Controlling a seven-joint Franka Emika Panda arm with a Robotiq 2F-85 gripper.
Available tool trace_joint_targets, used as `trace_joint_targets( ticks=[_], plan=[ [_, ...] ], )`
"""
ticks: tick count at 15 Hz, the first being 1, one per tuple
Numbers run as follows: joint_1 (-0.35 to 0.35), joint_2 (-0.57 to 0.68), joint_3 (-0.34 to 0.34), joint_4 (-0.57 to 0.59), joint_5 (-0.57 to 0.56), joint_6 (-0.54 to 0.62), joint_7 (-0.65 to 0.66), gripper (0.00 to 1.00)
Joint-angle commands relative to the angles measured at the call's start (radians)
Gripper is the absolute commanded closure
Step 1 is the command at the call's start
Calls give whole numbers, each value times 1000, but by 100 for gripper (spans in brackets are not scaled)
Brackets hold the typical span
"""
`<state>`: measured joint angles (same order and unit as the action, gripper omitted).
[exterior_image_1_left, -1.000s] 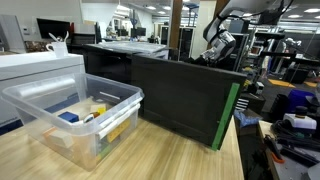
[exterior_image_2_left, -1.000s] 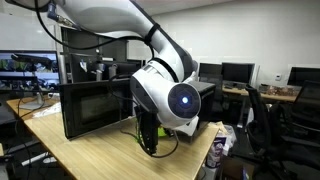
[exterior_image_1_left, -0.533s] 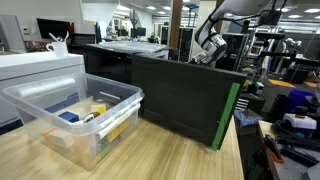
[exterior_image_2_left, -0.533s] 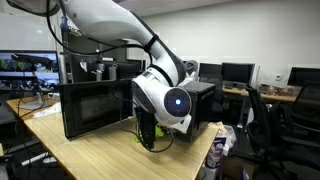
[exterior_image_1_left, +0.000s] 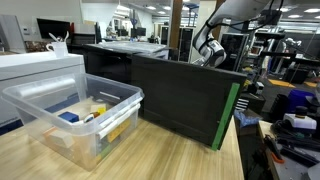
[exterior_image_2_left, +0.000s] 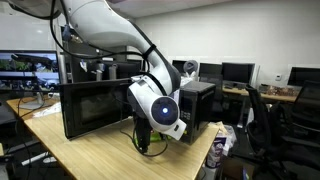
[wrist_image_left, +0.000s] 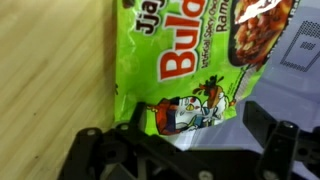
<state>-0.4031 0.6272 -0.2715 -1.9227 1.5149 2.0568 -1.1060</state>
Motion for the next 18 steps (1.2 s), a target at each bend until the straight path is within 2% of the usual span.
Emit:
trace_joint_targets(
  ticks=[1, 7, 18],
  plan=[
    [-3, -74, -18, -79, 59, 25, -27, 0],
    [-19, -109, -49, -135, 93, -9, -30, 0],
    [-18, -39, -19, -107, 104, -80, -20, 0]
  ],
)
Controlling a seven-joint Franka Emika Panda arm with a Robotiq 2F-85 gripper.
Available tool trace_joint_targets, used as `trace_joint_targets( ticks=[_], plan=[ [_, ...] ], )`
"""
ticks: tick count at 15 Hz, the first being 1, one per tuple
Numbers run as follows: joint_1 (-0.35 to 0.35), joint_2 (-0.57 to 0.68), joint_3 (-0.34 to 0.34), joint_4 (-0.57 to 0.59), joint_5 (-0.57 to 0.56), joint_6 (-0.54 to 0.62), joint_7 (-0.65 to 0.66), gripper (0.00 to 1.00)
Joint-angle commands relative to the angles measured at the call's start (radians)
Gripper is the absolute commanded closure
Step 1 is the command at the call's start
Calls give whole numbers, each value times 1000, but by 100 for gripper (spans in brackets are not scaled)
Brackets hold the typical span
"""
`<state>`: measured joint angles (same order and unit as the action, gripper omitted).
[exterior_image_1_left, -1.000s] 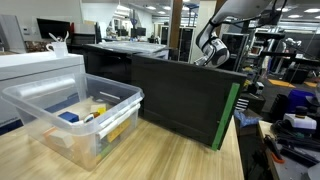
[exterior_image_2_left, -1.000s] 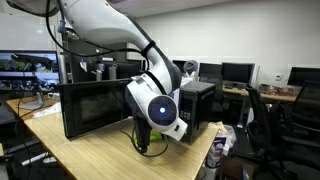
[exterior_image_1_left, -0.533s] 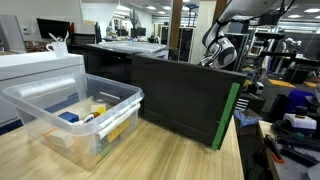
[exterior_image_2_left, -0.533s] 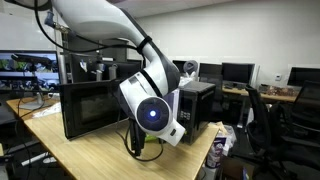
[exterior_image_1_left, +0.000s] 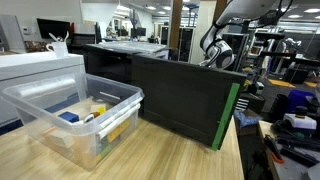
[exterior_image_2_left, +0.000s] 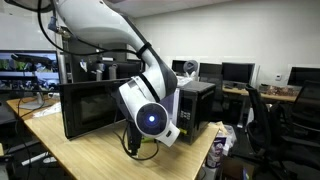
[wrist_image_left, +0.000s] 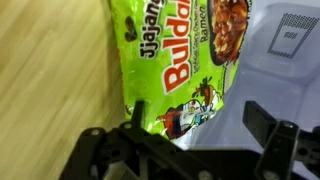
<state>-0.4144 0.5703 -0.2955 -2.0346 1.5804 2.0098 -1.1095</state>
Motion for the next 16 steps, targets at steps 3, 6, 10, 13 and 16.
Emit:
trace_joint_targets(
  ticks=[3, 6, 10, 13, 16],
  plan=[
    [-11, 50, 4, 22, 59, -58, -19, 0],
    [-23, 103, 3, 52, 82, -92, -22, 0],
    [-41, 163, -6, 90, 101, -141, -19, 0],
    [-57, 187, -9, 119, 101, -182, -18, 0],
    [-67, 215, -8, 156, 99, -216, -12, 0]
  ],
)
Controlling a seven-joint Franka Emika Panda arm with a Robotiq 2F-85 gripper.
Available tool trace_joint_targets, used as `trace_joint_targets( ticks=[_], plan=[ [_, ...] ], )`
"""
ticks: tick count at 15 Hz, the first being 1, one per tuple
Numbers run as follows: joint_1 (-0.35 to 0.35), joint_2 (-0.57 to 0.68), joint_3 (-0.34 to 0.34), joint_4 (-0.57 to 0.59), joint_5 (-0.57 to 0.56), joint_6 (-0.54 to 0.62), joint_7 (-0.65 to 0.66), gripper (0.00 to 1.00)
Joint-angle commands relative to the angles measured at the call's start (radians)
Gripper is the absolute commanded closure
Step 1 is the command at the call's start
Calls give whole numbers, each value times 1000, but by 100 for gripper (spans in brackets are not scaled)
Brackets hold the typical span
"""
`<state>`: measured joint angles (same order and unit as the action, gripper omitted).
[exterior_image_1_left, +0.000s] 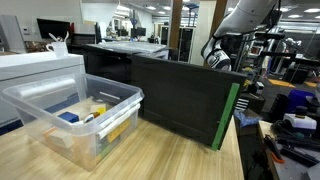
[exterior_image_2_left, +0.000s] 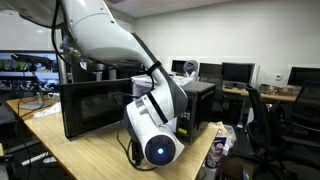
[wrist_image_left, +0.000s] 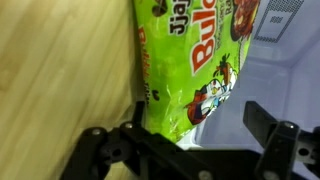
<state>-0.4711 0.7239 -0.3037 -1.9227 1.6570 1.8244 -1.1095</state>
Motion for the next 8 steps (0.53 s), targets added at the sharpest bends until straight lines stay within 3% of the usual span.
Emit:
trace_joint_targets(
  ticks=[1, 8],
  plan=[
    [2, 46, 8, 41, 31, -29, 1, 0],
    [61, 29, 31, 68, 10, -20, 13, 0]
  ],
)
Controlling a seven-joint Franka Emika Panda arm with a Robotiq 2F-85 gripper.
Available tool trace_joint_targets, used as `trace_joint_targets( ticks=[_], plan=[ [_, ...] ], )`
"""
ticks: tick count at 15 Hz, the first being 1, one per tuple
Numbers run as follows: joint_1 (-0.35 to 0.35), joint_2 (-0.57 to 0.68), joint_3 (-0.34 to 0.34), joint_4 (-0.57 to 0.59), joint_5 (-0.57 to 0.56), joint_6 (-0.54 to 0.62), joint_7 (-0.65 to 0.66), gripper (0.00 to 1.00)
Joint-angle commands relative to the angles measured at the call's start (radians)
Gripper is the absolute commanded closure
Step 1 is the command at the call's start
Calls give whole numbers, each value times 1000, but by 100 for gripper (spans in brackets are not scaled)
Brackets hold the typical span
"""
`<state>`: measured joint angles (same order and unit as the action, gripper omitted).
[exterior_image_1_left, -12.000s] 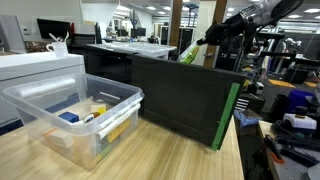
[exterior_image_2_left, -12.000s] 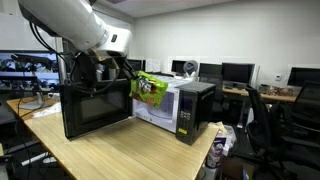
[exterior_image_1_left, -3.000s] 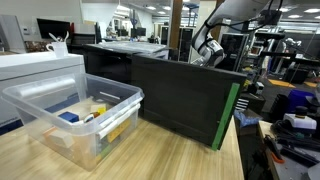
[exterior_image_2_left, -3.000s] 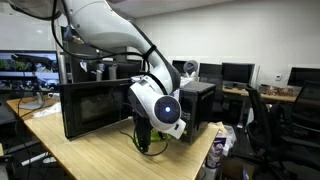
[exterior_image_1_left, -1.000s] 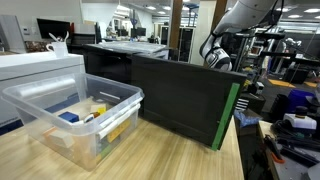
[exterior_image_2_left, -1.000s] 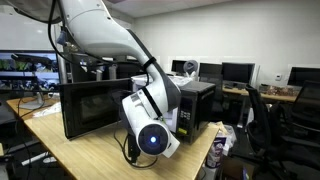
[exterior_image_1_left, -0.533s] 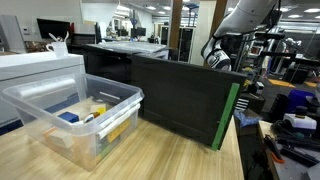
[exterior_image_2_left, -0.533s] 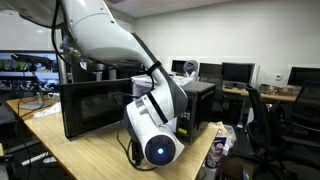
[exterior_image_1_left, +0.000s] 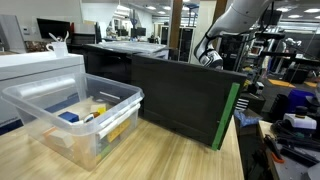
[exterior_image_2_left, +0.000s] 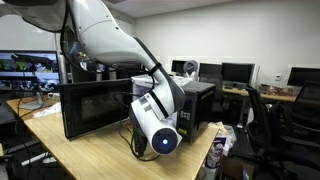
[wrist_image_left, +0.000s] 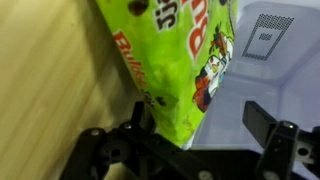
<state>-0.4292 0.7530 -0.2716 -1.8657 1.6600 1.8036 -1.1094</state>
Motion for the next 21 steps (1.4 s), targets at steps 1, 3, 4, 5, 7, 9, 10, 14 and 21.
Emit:
trace_joint_targets(
  ticks=[1, 3, 4, 5, 7, 9, 10, 14, 21],
  plan=[
    [31, -4, -3, 11, 10, 15, 13, 25],
    [58, -26, -8, 0, 1, 46, 11, 35],
    [69, -34, -9, -3, -2, 60, 16, 43],
    [80, -43, -8, -6, -3, 73, 26, 51],
    [101, -60, -7, -12, -4, 108, 33, 63],
    [120, -82, -4, -22, -4, 141, 37, 76],
    [129, -92, -3, -26, -7, 162, 42, 84],
    [150, -126, 5, -53, -8, 234, 50, 100],
    [183, -218, 2, -128, -11, 315, 25, 100]
  ],
)
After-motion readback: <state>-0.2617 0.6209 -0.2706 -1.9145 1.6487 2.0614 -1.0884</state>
